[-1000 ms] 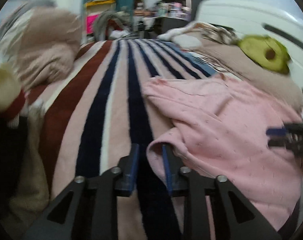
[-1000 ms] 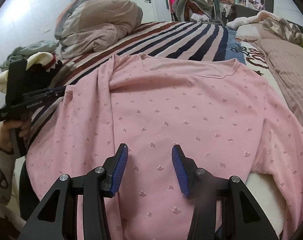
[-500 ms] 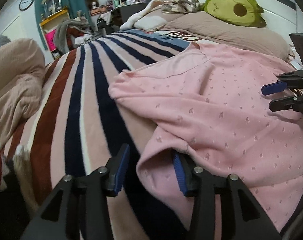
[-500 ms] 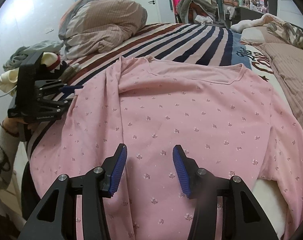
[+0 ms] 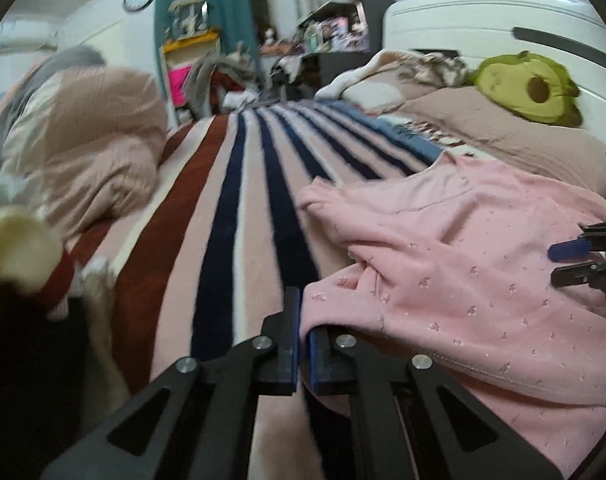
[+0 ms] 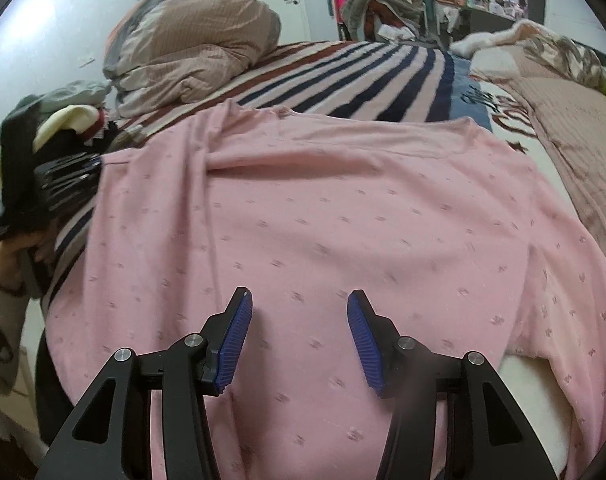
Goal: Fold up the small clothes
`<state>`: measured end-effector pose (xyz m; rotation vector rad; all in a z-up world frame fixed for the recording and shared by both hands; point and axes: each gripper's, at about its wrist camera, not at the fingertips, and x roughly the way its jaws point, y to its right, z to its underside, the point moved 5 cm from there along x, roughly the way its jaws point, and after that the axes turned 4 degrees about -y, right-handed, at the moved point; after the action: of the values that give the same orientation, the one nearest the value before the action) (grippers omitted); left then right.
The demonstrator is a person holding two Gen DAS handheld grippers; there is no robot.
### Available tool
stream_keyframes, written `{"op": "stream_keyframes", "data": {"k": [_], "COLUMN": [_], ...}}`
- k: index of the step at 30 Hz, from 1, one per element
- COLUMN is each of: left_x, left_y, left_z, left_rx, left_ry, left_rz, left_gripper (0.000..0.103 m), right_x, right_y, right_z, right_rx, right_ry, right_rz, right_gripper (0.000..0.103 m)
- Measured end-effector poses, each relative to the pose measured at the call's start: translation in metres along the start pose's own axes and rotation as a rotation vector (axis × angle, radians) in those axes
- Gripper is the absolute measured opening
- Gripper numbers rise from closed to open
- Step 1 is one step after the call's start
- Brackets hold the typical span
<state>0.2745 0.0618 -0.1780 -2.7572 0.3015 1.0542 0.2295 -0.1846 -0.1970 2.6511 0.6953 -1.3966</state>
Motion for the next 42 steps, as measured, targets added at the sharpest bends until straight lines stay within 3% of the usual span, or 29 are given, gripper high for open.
{"op": "stream_keyframes", "data": {"k": [3,5,7,9,15,18,23,26,30,32,34,37,42], "left_x": [0.013,0.009,-0.005,-0.021,-0.066,-0.087,-0.107,-0.112,-0.117,-0.115,-0.112,-0.111,-0.118], "left_y": [-0.003,0.0,-0.001,-0.003,-0.004,0.015,0.053,0.072,0.089,0.093,0.094,0.093,0.082], "left_z": [0.008,0.009,0.01,0.008,0.007,0.002,-0.011,-0.019,-0.024,-0.024,-0.024,-0.023,-0.02], "left_rx": [-0.037,-0.03,-0.029,-0.048,-0.126,-0.133,-0.131,-0.12,-0.105,-0.102,-0.101,-0.095,-0.111], "left_ry": [-0.073,-0.074,-0.04,-0.015,0.035,0.068,0.101,0.103,0.098,0.091,0.084,0.085,0.111], "left_rz": [0.023,0.025,0.016,0.019,0.015,0.035,0.077,0.09,0.098,0.096,0.096,0.093,0.109], "left_gripper": [0.006,0.016,0.038,0.045,0.046,0.049,0.049,0.049,0.053,0.053,0.053,0.054,0.055], "right_x": [0.0,-0.006,-0.013,-0.028,-0.085,-0.115,-0.149,-0.15,-0.138,-0.13,-0.126,-0.129,-0.146], "right_y": [0.008,0.01,0.012,0.019,0.073,0.107,0.157,0.179,0.179,0.171,0.164,0.153,0.122], "right_z": [0.002,0.003,0.004,0.009,0.036,0.053,0.075,0.086,0.097,0.102,0.103,0.104,0.085], "right_rx": [0.03,0.044,0.045,0.052,0.142,0.19,0.236,0.278,0.281,0.255,0.239,0.232,0.193], "right_ry": [-0.006,0.002,0.014,0.035,0.11,0.141,0.167,0.15,0.118,0.1,0.098,0.122,0.187], "right_rz": [0.012,0.02,0.026,0.055,0.176,0.261,0.36,0.331,0.171,0.147,0.139,0.127,0.065], "right_gripper": [0.045,0.045,0.046,0.051,0.055,0.063,0.064,0.064,0.063,0.048,0.02,0.01,0.008]}}
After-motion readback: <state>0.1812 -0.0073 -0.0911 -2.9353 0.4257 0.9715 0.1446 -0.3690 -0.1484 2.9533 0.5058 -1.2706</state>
